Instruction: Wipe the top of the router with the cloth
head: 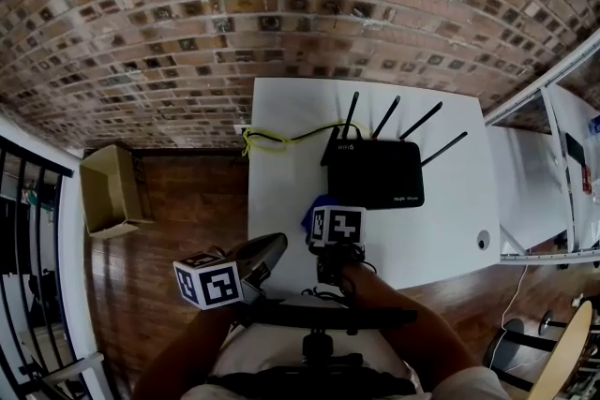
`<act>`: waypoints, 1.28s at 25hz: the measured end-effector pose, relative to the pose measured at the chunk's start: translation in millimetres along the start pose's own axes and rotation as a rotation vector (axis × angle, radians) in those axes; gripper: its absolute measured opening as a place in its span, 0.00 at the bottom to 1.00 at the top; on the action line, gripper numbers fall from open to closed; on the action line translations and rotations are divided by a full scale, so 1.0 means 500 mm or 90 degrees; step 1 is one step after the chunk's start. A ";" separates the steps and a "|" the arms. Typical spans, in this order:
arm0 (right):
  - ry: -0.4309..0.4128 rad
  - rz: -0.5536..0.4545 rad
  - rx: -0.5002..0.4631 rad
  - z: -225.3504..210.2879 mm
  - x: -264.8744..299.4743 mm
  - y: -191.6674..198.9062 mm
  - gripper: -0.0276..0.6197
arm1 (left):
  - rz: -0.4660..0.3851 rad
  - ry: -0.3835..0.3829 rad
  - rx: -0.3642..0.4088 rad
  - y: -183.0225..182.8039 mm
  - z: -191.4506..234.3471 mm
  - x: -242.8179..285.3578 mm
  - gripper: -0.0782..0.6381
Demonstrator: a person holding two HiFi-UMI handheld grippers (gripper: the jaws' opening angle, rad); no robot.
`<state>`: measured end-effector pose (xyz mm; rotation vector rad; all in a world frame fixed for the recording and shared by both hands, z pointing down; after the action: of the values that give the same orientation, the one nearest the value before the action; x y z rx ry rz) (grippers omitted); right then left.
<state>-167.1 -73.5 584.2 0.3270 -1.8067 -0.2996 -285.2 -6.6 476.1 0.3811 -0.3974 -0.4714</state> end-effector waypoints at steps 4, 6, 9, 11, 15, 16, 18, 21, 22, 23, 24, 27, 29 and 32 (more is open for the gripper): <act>0.002 0.000 -0.001 0.008 0.001 -0.002 0.26 | -0.005 0.000 -0.004 -0.008 0.004 -0.005 0.14; 0.000 -0.006 0.001 0.015 -0.002 -0.005 0.26 | -0.006 -0.001 -0.002 -0.011 0.007 -0.007 0.14; 0.000 -0.015 -0.008 0.032 -0.012 -0.001 0.26 | -0.001 0.000 -0.009 -0.008 0.010 -0.007 0.14; 0.010 -0.010 -0.029 0.037 -0.009 0.011 0.26 | 0.004 -0.002 -0.009 -0.008 0.012 -0.006 0.14; 0.020 -0.028 0.006 0.025 0.005 0.003 0.26 | 0.010 -0.003 -0.010 -0.006 0.019 -0.005 0.14; 0.021 -0.032 0.030 0.018 0.010 -0.001 0.26 | 0.012 -0.003 -0.012 -0.006 0.021 -0.005 0.14; 0.018 -0.033 0.084 0.010 0.018 -0.005 0.26 | 0.013 -0.008 -0.013 -0.007 0.026 -0.009 0.14; 0.010 -0.032 0.150 0.013 0.025 -0.012 0.25 | 0.013 -0.013 -0.010 -0.012 0.028 -0.013 0.14; 0.008 -0.035 0.170 0.017 0.027 -0.018 0.25 | 0.014 -0.011 -0.011 -0.014 0.028 -0.013 0.14; 0.005 -0.042 0.192 0.021 0.026 -0.026 0.25 | 0.015 -0.012 -0.010 -0.015 0.028 -0.013 0.14; 0.003 -0.048 0.214 0.024 0.026 -0.034 0.25 | 0.015 -0.015 -0.006 -0.018 0.030 -0.014 0.14; 0.013 -0.051 0.256 0.025 0.032 -0.047 0.25 | 0.015 -0.026 0.007 -0.027 0.034 -0.016 0.14; 0.022 -0.049 0.254 0.027 0.035 -0.050 0.25 | 0.015 -0.031 0.012 -0.033 0.036 -0.017 0.14; 0.029 -0.049 0.246 0.032 0.042 -0.055 0.25 | 0.017 -0.021 -0.003 -0.032 0.037 -0.014 0.14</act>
<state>-185.9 -106.5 588.8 0.6695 -1.8047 0.0078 -305.0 -21.0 483.3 0.3638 -0.4332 -0.4538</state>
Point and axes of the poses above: the fingertips, and each gripper's own axes: x forward along the fingers, z to its left, y out of its underside, the point moved 3 cm from there along -x, backward along the fingers, and after that the axes turned 2 degrees about y, right-handed, at the moved point
